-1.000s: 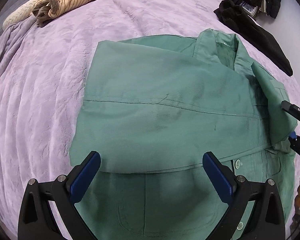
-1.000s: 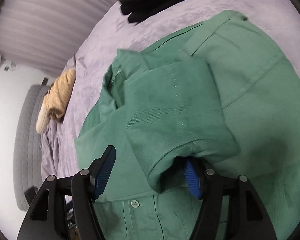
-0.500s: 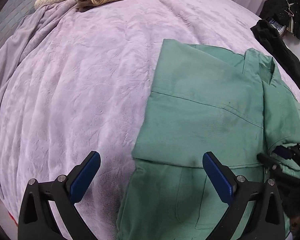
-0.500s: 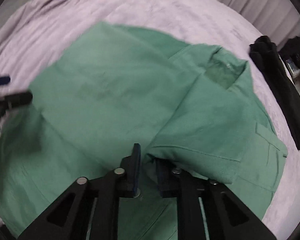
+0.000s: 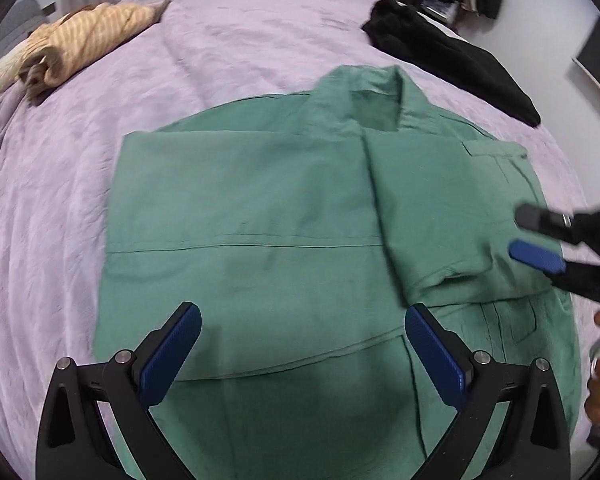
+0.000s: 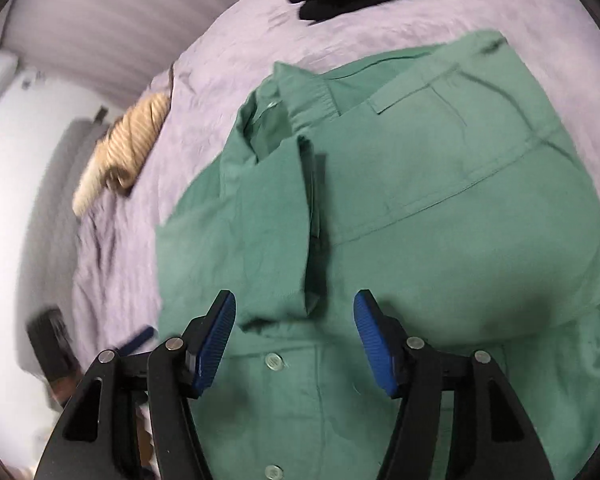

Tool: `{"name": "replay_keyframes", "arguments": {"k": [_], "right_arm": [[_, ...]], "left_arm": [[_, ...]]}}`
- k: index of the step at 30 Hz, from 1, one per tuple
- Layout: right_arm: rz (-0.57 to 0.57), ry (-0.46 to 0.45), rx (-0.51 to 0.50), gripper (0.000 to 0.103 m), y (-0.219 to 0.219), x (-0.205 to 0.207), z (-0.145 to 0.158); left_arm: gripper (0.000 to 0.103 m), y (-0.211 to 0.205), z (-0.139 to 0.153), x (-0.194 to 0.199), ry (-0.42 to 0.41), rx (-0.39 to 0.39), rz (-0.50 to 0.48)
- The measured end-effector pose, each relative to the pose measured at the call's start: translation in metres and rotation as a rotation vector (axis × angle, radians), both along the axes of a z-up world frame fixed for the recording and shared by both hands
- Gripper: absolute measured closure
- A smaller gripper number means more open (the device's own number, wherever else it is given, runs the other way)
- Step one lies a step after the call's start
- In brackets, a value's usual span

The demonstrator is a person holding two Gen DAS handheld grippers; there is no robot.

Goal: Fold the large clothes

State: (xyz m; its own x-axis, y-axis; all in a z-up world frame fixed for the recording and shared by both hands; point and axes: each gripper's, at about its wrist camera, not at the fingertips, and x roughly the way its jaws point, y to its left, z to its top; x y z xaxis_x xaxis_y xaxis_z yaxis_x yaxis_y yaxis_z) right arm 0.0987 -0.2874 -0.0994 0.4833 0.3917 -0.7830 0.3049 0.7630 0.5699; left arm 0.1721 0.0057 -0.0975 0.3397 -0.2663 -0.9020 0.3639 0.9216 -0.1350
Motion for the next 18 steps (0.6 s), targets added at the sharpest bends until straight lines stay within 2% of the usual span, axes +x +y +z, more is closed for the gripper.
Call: {"name": "replay_keyframes", "arguments": {"k": [2,6,9,11,13,15,18], "right_arm": [[-0.029,-0.002,0.115,0.039,-0.010,0.020,-0.015],[0.005,0.055,0.294,0.048,0.006,0.062,-0.045],[0.199,-0.004,0.371,0.048,0.053,0.093,-0.033],[0.360,0.001,0.316,0.043,0.091,0.105,-0.020],[0.437,0.006,0.248,0.040,0.112,0.104,-0.012],[0.443,0.002,0.208,0.040,0.112,0.094,-0.005],[0.360,0.023,0.120,0.040,0.079,0.070,-0.003]], "left_arm": [[0.001,-0.013,-0.002,-0.006,-0.007,0.015,-0.018],[0.001,-0.004,-0.006,-0.012,0.011,0.012,0.059],[0.001,0.016,-0.009,-0.015,0.020,0.031,0.120],[0.001,0.027,-0.012,-0.014,0.035,0.047,0.150],[0.001,0.036,-0.015,-0.011,0.056,0.056,0.176],[0.001,0.039,-0.013,-0.007,0.062,0.037,0.195],[0.001,0.030,-0.006,0.001,0.039,-0.006,0.195]]}}
